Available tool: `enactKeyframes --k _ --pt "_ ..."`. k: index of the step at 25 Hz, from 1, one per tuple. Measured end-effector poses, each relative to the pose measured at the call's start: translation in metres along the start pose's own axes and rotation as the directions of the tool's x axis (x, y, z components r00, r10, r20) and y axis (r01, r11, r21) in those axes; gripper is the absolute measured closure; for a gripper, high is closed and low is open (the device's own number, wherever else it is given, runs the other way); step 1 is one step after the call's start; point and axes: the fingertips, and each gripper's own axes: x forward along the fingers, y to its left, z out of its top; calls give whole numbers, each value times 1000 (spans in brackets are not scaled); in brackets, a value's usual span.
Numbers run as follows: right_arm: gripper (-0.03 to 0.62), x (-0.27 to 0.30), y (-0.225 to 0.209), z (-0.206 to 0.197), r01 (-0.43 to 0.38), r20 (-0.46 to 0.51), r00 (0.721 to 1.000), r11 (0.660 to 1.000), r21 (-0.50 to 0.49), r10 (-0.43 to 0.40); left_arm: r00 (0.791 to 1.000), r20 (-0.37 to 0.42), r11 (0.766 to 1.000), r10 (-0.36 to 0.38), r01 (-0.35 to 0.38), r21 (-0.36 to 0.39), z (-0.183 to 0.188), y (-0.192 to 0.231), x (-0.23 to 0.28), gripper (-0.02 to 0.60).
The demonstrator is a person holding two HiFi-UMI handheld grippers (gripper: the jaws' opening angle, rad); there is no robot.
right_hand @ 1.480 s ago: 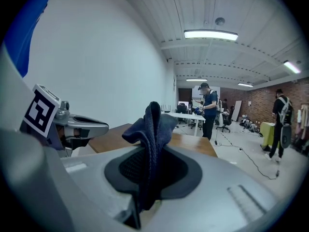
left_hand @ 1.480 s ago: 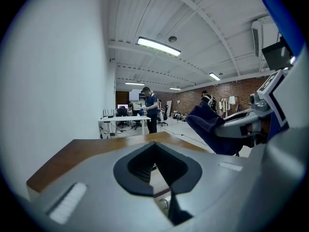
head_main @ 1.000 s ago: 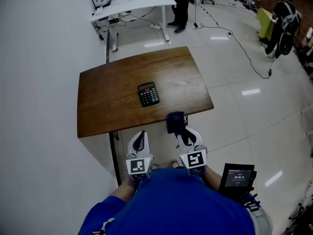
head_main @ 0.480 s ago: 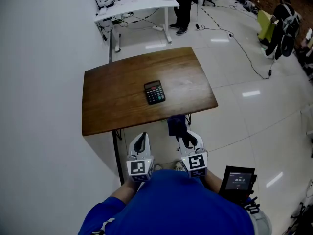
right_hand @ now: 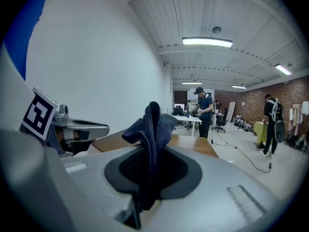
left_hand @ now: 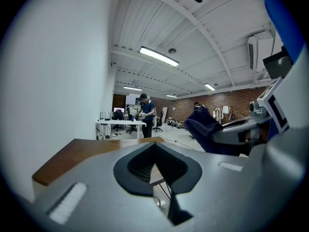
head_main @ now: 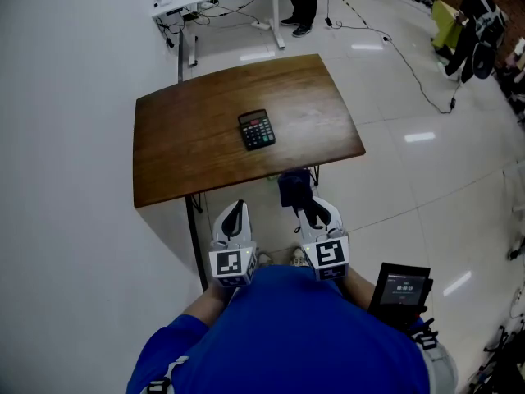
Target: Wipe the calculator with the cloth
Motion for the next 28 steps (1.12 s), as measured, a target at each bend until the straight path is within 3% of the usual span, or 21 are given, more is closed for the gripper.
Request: enactKeyframes --k 28 --pt "531 -1 -1 -21 -1 -24 1000 1000 -5 1 999 -35 1000 -12 12 6 -10 -9 -3 575"
